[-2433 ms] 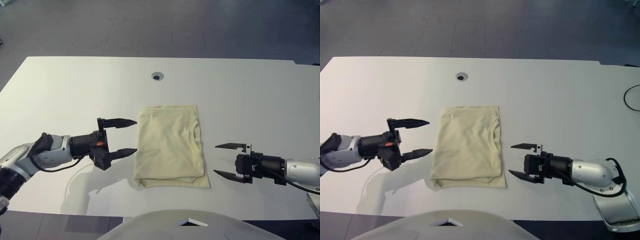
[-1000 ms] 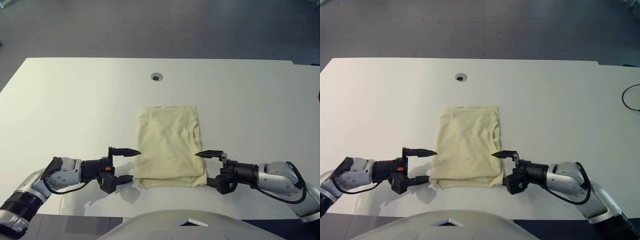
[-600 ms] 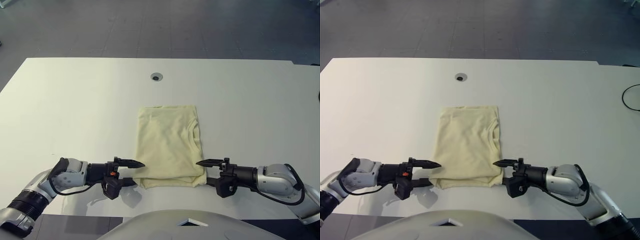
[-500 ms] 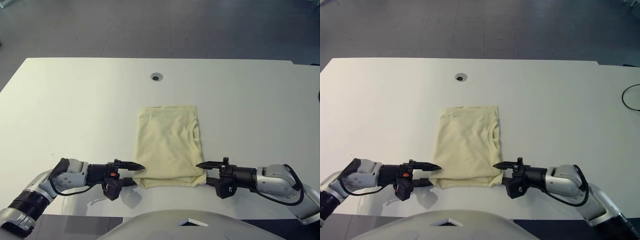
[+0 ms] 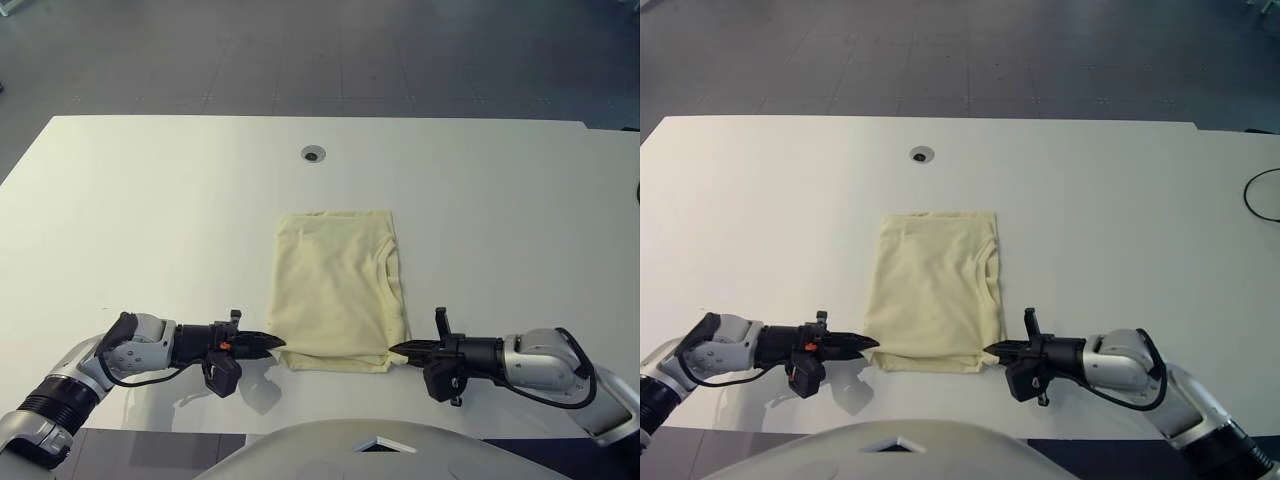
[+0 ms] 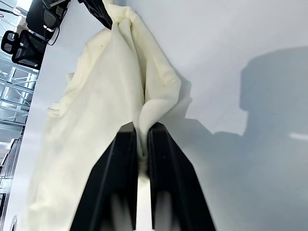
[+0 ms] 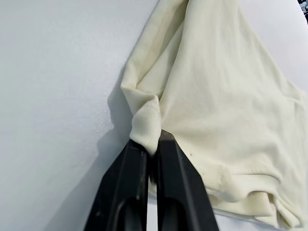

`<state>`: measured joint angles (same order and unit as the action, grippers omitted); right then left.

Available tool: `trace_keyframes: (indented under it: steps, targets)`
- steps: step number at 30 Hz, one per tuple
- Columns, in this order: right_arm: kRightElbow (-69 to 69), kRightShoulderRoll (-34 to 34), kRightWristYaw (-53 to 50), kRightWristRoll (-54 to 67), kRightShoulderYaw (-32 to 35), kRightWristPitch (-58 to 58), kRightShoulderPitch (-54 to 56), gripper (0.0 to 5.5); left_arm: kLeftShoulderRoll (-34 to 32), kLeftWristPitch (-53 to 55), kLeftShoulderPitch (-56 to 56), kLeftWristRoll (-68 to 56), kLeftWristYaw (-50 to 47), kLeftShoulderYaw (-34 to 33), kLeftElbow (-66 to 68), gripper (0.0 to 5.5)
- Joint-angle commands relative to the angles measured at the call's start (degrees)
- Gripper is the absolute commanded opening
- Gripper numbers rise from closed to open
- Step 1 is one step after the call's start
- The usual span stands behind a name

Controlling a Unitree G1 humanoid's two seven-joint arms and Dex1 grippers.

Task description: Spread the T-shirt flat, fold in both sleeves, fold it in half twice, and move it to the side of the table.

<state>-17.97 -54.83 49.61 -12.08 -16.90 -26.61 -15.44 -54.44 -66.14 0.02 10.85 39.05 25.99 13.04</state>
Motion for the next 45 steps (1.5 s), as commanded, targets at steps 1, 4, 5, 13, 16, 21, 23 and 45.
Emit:
trace_keyframes:
  steps: [1, 4, 5, 13, 16, 21, 23, 45]
  targets:
    - [0.2, -2.6, 4.0, 3.1, 0.2, 3.9, -1.8, 0.02, -1.1, 0.9, 0.8, -2.1, 0.8, -0.1, -0.4, 0.11]
    - [-2.4, -3.8, 6.0, 10.0, 2.0, 7.3, -3.1, 0.02, -2.6, 2.2, 2.2, -5.1, 1.6, 0.1, -2.9, 0.11]
    - [-3.5, -4.6, 6.9, 12.7, 3.0, 8.9, -3.7, 0.02, -3.2, 2.8, 2.8, -6.0, 1.9, -0.1, -4.0, 0.11]
    - [-7.3, -8.7, 13.2, 28.5, 12.6, 16.6, -8.1, 0.02, -9.0, 12.6, 7.6, -15.7, 6.1, -1.3, -16.2, 0.1]
    - [-8.5, -8.9, 15.6, 34.0, 15.8, 19.4, -9.6, 0.02, -12.7, 17.8, 10.1, -21.6, 8.2, -2.8, -23.0, 0.1]
    - [-9.9, -10.6, 21.5, 41.7, 20.0, 24.4, -10.8, 0.02, -18.3, 24.8, 16.2, -27.3, 10.7, -6.5, -32.8, 0.1]
    - [-10.3, -10.7, 23.1, 43.1, 21.1, 26.0, -11.2, 0.02, -20.2, 27.2, 18.7, -29.7, 11.6, -8.6, -36.0, 0.1]
    - [-16.4, -10.1, 34.3, 59.4, 33.8, 42.6, -11.4, 0.02, -19.1, 48.1, 40.5, -49.8, 26.4, -39.3, -54.3, 0.1]
